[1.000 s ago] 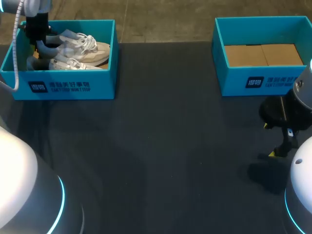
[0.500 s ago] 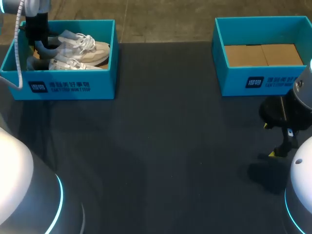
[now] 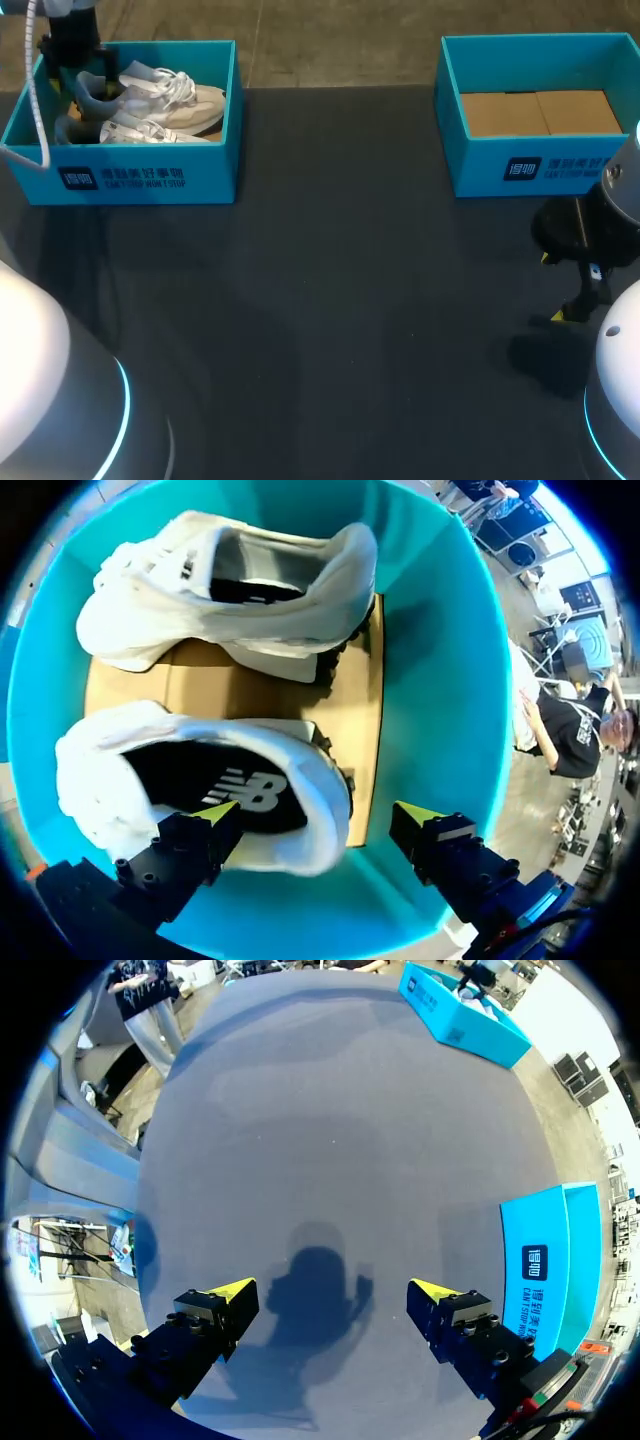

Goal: Take the shoe out of the shoebox, open the shoe tongue, remove and reinsert the insole, then place the shoe into the shoebox

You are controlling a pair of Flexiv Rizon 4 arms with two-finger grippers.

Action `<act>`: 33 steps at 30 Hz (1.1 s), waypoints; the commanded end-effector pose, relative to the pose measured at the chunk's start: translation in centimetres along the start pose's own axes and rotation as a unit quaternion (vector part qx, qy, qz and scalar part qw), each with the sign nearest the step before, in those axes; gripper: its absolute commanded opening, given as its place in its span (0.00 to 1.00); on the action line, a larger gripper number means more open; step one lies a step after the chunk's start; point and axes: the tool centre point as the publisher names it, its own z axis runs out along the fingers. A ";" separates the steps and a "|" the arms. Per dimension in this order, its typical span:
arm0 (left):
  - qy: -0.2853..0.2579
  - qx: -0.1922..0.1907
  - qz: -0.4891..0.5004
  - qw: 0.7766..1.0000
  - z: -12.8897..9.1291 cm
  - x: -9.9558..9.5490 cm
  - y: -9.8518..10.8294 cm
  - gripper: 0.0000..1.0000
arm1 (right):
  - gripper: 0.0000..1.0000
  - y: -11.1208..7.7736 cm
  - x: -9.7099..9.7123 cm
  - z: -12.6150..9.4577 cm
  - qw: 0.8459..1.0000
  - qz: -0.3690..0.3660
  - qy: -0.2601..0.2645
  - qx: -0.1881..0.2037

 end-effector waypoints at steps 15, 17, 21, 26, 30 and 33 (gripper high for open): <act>-0.038 -0.035 0.006 0.999 -8.2 0.7 -6.1 1.00 | 1.00 -0.1 0.2 0.0 1.000 -0.001 -0.002 0.000; -0.044 -0.035 0.005 0.998 -8.6 1.1 -6.9 1.00 | 1.00 -0.1 0.2 0.0 1.000 -0.001 -0.002 0.000; -0.050 -0.035 0.002 0.998 -9.2 1.7 -8.6 1.00 | 1.00 -0.1 0.2 0.0 1.000 -0.001 -0.002 0.000; -0.056 -0.037 0.001 0.998 -9.7 2.1 -10.7 1.00 | 1.00 -0.1 0.2 0.0 1.000 -0.001 -0.002 0.000; -0.059 -0.035 -0.005 0.998 -9.7 2.2 -12.2 1.00 | 1.00 -0.1 0.2 0.0 1.000 -0.001 -0.002 0.000; -0.061 -0.034 -0.006 0.998 -9.5 2.5 -13.3 1.00 | 1.00 -0.1 0.2 0.0 1.000 -0.001 -0.002 0.000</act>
